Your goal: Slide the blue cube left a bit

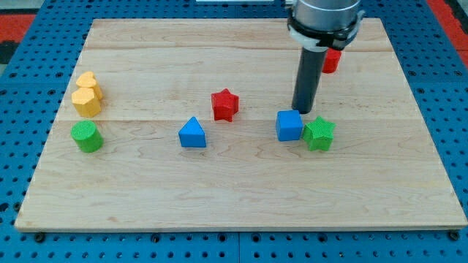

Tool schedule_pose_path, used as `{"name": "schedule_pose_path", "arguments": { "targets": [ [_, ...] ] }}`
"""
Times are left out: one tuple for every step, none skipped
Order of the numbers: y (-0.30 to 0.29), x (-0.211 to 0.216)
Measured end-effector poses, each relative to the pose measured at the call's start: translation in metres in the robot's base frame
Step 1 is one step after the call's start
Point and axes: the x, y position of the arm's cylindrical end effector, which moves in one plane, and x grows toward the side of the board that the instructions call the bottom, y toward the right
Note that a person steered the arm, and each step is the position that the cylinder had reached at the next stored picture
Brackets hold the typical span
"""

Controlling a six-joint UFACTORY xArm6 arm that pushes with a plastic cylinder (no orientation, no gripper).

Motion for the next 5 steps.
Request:
{"name": "schedule_pose_path", "arguments": {
  "targets": [
    [0.042, 0.002],
    [0.032, 0.017],
    [0.003, 0.02],
    [0.003, 0.02],
    [-0.017, 0.02]
  ]
}}
